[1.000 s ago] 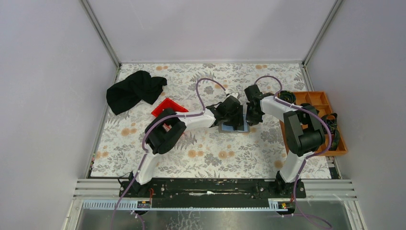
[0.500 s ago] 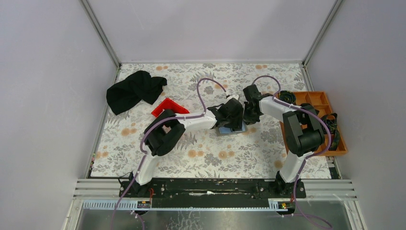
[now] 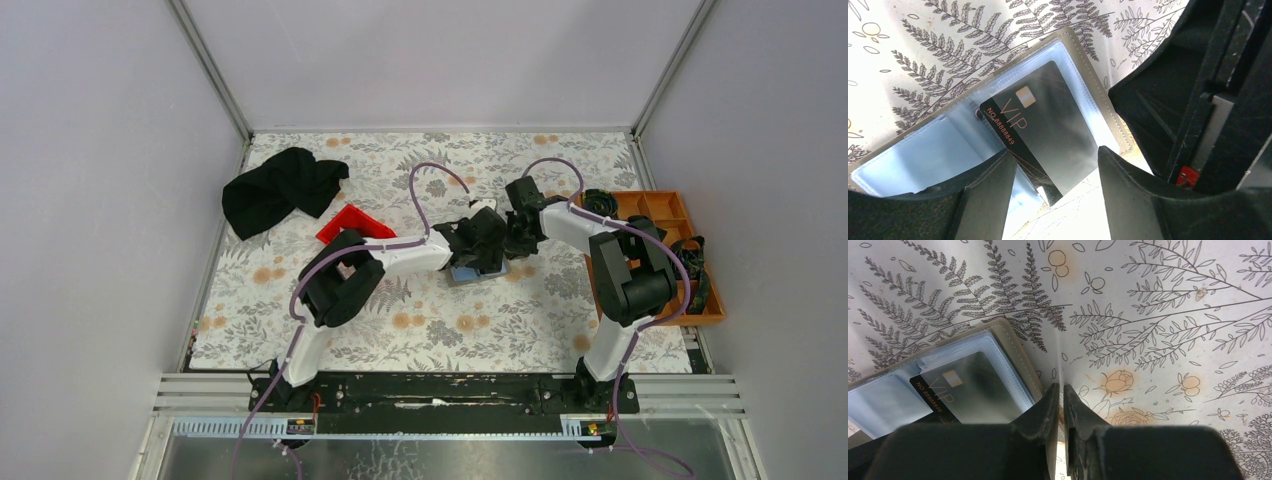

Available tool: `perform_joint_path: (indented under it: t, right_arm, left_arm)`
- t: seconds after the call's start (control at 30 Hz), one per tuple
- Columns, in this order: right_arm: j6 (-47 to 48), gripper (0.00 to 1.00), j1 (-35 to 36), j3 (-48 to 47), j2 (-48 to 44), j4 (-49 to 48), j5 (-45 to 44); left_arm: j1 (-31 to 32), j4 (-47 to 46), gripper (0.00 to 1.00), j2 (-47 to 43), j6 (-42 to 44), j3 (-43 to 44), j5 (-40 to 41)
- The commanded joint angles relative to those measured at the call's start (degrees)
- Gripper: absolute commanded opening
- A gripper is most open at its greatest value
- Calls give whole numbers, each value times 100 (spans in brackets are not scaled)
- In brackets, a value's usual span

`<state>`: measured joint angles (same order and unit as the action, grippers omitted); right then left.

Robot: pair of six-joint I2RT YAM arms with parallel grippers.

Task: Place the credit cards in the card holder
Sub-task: Insert the credit card into the card holder.

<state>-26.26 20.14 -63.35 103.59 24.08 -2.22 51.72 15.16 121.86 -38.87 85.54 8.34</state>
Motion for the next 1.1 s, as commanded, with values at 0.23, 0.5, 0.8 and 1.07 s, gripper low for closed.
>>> perform_joint_path:
  t: [0.23,0.5,0.8,1.07]
  right_arm:
    - [-123,14,140,16,91,-236,328]
    - [-103,14,143,-18,91,-231,331]
    - [-73,14,135,-59,109,-219,348]
    - [-49,14,138,-29,91,-281,415]
  left_arm:
    - [45,207,67,-318,60,-267,225]
    - [-56,-32,71,-376,46,-351,-409]
    - [-332,-763,74,-819,168,-989,-1071]
    - [-441,-988,75,-962,156,-1248,-1310]
